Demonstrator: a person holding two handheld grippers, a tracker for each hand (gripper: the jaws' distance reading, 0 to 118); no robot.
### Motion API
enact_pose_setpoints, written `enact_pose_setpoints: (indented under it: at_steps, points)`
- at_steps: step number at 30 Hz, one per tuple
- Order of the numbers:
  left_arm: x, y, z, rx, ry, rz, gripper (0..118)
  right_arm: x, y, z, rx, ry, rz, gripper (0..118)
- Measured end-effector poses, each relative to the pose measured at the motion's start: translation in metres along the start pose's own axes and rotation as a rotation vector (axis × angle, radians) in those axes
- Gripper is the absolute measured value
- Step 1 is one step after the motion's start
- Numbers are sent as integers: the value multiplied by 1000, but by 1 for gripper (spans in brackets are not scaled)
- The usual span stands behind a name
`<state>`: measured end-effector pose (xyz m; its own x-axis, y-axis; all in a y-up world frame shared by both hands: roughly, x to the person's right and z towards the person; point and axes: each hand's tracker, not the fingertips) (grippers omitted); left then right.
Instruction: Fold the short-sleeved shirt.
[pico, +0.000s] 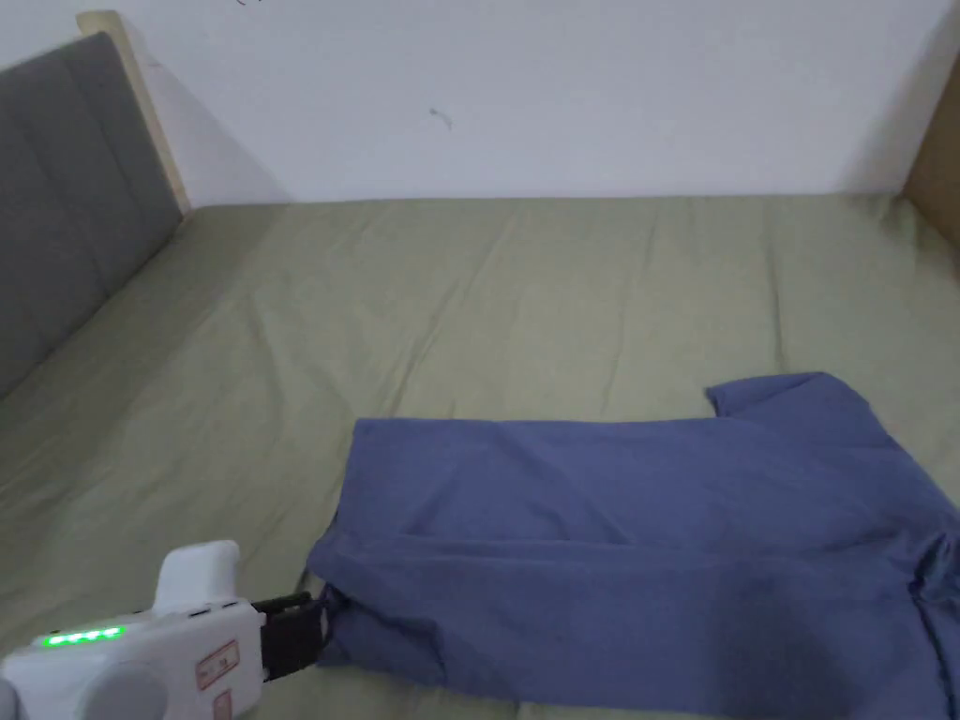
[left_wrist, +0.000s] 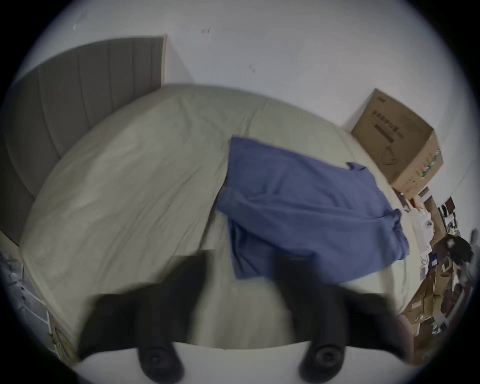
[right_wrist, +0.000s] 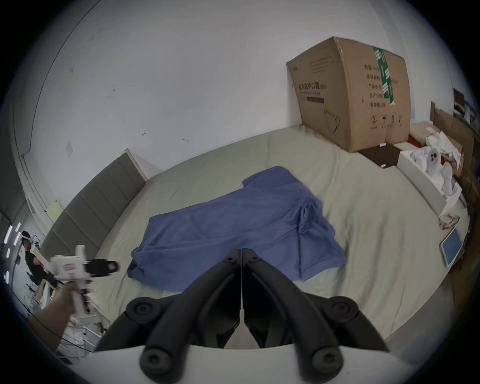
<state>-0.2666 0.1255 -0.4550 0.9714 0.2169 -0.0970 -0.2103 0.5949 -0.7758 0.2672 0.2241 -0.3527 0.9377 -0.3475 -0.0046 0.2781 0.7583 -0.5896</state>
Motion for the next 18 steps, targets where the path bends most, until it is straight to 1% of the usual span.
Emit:
enact_pose_setpoints:
  at_steps: [1, 2, 3, 4, 5, 6, 8, 9, 11, 12, 13, 14, 15, 16, 17, 18]
  points:
    - [0, -2, -17, -63, 52, -11, 118, 0, -1, -1, -9, 15, -10, 0]
    - [0, -4, -31, -99, 114, -19, 114, 1, -1, -1, -17, 16, -12, 0]
    - [-1, -5, -40, -65, 113, -27, 112, 1, -3, -2, -25, 15, -9, 0]
    - [1, -4, -52, -46, 119, -46, 112, 2, -5, -3, -36, 12, -2, 0]
    - [4, -6, -57, -68, 110, -50, 115, 3, -7, -5, -48, 4, 7, 0]
    - [8, -8, -67, -109, 84, -58, 115, 3, -7, -7, -63, -6, 17, 0]
    - [18, -13, -84, -134, 125, -102, 118, 6, -10, -13, -90, -20, 25, 0]
    - [21, -11, -82, -127, 157, -134, 118, 8, -11, -16, -99, -29, 21, 0]
    - [29, -8, -75, -131, 157, -115, 118, 12, -12, -18, -104, -34, 3, 0]
    - [35, -8, -66, -127, 154, -98, 110, 15, -12, -19, -99, -34, -12, 0]
    - [34, -7, -55, -100, 159, -102, 97, 22, -11, -20, -85, -36, -18, 0]
    - [37, -7, -45, -68, 142, -122, 64, 29, -8, -20, -51, -54, -12, 0]
    - [41, -7, -39, -62, 85, -136, 27, 40, -3, -22, -25, -89, -4, 0]
    - [46, -8, -36, -78, 80, -134, 6, 53, 5, -25, -26, -139, -17, 0]
    - [44, -7, -34, -95, 6, -123, 5, 67, 12, -29, -30, -167, -44, 0]
    - [45, -6, -37, -123, -55, -101, 5, 89, 20, -36, -52, -167, -89, 0]
